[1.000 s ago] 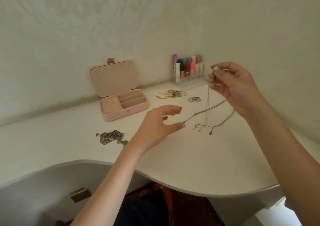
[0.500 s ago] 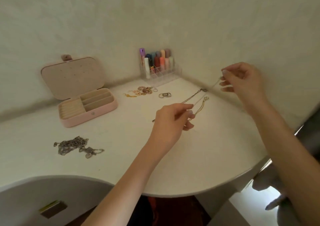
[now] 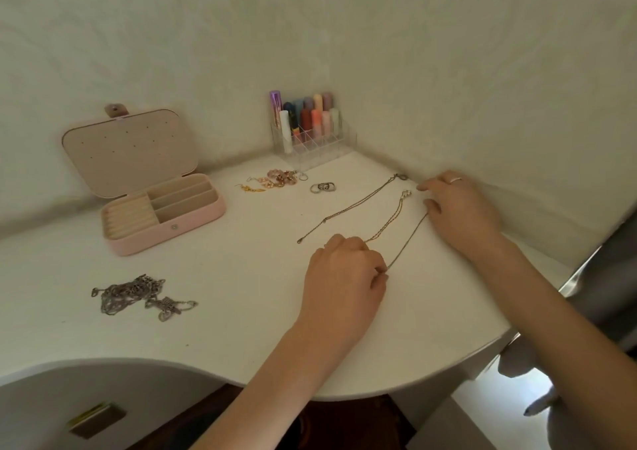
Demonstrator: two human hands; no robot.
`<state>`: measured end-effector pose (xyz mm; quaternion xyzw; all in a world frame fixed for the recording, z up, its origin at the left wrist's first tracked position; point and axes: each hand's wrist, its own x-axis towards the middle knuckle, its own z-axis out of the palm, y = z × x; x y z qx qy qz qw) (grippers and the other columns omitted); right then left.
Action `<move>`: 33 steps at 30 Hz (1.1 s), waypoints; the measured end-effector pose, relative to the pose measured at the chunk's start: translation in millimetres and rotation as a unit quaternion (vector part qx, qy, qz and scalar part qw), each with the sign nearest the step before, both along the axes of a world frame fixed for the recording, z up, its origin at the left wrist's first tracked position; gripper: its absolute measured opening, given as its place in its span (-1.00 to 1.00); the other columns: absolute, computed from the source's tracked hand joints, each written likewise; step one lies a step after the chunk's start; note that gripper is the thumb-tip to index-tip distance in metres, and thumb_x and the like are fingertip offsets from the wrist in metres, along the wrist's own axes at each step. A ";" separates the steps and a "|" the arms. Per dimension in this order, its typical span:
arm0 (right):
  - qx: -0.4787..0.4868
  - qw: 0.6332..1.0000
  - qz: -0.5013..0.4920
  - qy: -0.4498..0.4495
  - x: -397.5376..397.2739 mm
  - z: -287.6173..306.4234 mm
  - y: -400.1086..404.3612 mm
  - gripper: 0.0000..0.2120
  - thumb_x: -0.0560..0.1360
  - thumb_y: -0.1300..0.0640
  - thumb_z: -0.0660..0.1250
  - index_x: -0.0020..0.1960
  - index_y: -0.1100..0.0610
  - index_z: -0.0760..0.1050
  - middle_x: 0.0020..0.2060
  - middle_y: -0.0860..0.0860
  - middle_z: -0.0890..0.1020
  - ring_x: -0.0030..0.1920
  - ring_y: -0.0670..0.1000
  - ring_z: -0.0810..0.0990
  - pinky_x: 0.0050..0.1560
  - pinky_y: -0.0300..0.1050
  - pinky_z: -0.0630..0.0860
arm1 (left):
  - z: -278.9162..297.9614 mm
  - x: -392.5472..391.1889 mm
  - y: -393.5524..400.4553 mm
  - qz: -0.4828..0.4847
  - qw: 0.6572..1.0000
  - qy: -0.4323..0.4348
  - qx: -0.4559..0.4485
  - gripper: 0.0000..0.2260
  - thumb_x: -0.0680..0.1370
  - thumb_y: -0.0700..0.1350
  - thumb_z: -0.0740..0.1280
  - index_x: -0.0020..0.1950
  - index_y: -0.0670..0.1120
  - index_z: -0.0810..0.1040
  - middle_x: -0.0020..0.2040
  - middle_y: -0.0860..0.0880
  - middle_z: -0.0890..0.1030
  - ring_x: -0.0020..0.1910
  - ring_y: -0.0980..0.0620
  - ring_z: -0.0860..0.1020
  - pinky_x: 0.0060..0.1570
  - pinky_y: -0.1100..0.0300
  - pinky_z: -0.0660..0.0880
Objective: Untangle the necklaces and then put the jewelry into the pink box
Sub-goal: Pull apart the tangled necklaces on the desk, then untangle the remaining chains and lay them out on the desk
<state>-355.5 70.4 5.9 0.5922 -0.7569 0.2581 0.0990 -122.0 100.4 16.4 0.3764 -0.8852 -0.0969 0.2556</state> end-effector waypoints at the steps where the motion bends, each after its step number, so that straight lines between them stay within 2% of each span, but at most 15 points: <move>1: -0.015 0.999 0.028 0.009 1.5 -0.1 -0.4 -0.73 0.54 0.22 0.24 0.21 0.14 0.54 0.17 0.09 0.55 0.16 0.17 0.50 0.09 0.01 0.49 | -2.4 0.1 -1.8 -0.004 1.000 0.006 -0.005 -0.81 0.55 -0.05 0.28 0.10 -0.03 0.62 0.04 0.02 0.58 0.07 -0.02 0.46 0.02 0.14 0.37; 3: -0.003 0.996 0.087 -0.019 3.5 -1.1 -0.9 -0.67 0.58 0.11 0.21 0.33 0.14 0.47 0.34 0.06 0.47 0.30 0.12 0.45 0.26 0.00 0.41 | -6.8 -2.0 -3.4 -0.023 0.999 -0.015 -0.027 -0.66 0.58 0.01 0.16 0.24 -0.12 0.55 0.21 -0.07 0.57 0.20 -0.09 0.50 0.15 0.07 0.43; 4: 0.044 0.993 0.102 -0.034 4.2 -3.0 -1.3 -0.58 0.60 -0.02 0.15 0.39 0.13 0.40 0.42 0.05 0.38 0.39 0.07 0.37 0.36 -0.01 0.32 | -7.7 -3.9 -4.3 -0.031 0.998 -0.048 -0.024 -0.53 0.59 0.07 0.04 0.37 -0.15 0.44 0.37 -0.11 0.46 0.34 -0.09 0.42 0.30 0.06 0.35; 5: 0.107 0.988 0.106 -0.034 4.8 -5.1 -2.0 -0.45 0.58 -0.17 0.03 0.46 0.11 0.29 0.48 0.03 0.26 0.47 0.02 0.24 0.44 -0.01 0.21 | -9.1 -5.5 -6.6 -0.036 0.995 -0.091 0.008 -0.44 0.60 0.12 -0.08 0.49 -0.16 0.25 0.51 -0.11 0.25 0.48 -0.06 0.24 0.43 0.08 0.16; 6: 0.161 0.981 0.103 -0.024 4.6 -7.1 -3.6 -0.31 0.52 -0.28 -0.11 0.51 0.10 0.18 0.52 0.02 0.16 0.52 -0.02 0.11 0.49 -0.01 0.10 | -11.6 -6.0 -11.1 -0.038 0.988 -0.140 0.054 -0.41 0.61 0.15 -0.14 0.55 -0.15 0.06 0.57 -0.08 0.04 0.54 -0.01 0.04 0.48 0.11 -0.05; 7: 0.200 0.975 0.094 -0.007 4.2 -9.6 -5.8 -0.23 0.47 -0.33 -0.19 0.54 0.10 0.08 0.53 0.00 0.08 0.53 -0.04 0.02 0.51 0.00 0.02 | -13.0 -5.6 -16.7 -0.041 0.980 -0.176 0.086 -0.42 0.63 0.15 -0.15 0.56 -0.14 -0.07 0.58 -0.06 -0.09 0.55 0.02 -0.10 0.48 0.12 -0.18; 9: 0.230 0.970 0.075 0.016 2.7 -13.4 -10.6 -0.28 0.52 -0.29 -0.20 0.55 0.09 -0.05 0.55 -0.03 0.00 0.54 -0.07 -0.08 0.52 -0.02 -0.06 | -13.0 -4.7 -27.2 -0.040 0.972 -0.211 0.092 -0.45 0.65 0.11 -0.15 0.56 -0.12 -0.17 0.57 -0.04 -0.17 0.54 0.05 -0.19 0.49 0.13 -0.25; 11: 0.230 0.971 0.057 0.013 2.2 -14.0 -15.0 -0.34 0.57 -0.24 -0.17 0.56 0.10 -0.08 0.55 -0.03 -0.03 0.54 -0.08 -0.11 0.52 -0.03 -0.08 | -12.2 -3.3 -38.0 -0.041 0.970 -0.221 0.093 -0.47 0.66 0.09 -0.16 0.56 -0.12 -0.19 0.57 -0.03 -0.17 0.54 0.07 -0.20 0.49 0.13 -0.24; 21: 0.219 0.976 0.017 0.000 4.8 -13.5 -26.4 -0.35 0.59 -0.22 -0.15 0.56 0.11 -0.06 0.55 -0.03 0.02 0.53 -0.08 -0.11 0.51 -0.09 -0.07 | -15.2 5.9 -72.3 -0.044 0.970 -0.227 0.068 -0.51 0.67 0.06 -0.15 0.56 -0.08 -0.14 0.58 0.03 -0.13 0.53 0.13 -0.18 0.50 0.12 -0.22; 25: 0.191 0.981 0.029 -0.025 9.4 -11.1 -22.0 -0.38 0.61 -0.19 -0.10 0.56 0.11 -0.04 0.55 -0.03 0.03 0.53 -0.08 -0.10 0.49 -0.11 -0.06 | -17.3 8.3 -71.6 -0.043 0.980 -0.187 0.058 -0.51 0.66 0.08 -0.16 0.56 -0.03 -0.17 0.57 0.07 -0.13 0.53 0.15 -0.20 0.49 0.12 -0.23; 27: 0.177 0.983 0.037 -0.028 10.5 -10.2 -21.0 -0.40 0.62 -0.15 -0.08 0.56 0.13 -0.02 0.54 -0.01 0.05 0.54 -0.06 -0.07 0.48 -0.12 -0.08 | -16.9 11.9 -67.7 -0.039 0.986 -0.162 0.018 -0.49 0.65 0.12 -0.18 0.56 -0.02 -0.20 0.57 0.08 -0.13 0.53 0.15 -0.20 0.49 0.14 -0.24; 30: 0.135 0.990 0.048 -0.003 11.4 -8.1 -18.6 -0.44 0.64 -0.11 -0.08 0.54 0.16 0.05 0.53 0.04 0.13 0.54 -0.02 0.01 0.49 -0.09 -0.09 | -12.2 28.4 -58.0 -0.025 0.987 -0.155 -0.033 -0.43 0.60 0.19 -0.27 0.56 -0.02 -0.21 0.57 0.08 -0.14 0.52 0.15 -0.22 0.48 0.18 -0.28; 33: 0.017 0.995 0.099 0.013 23.8 -0.1 -11.4 -0.54 0.64 0.00 -0.01 0.46 0.20 0.27 0.42 0.15 0.37 0.48 0.06 0.23 0.48 -0.12 -0.04 | -5.7 63.7 -56.9 0.003 0.987 -0.156 -0.035 -0.42 0.60 0.20 -0.24 0.56 -0.04 -0.14 0.54 0.09 -0.17 0.50 0.17 -0.24 0.45 0.21 -0.30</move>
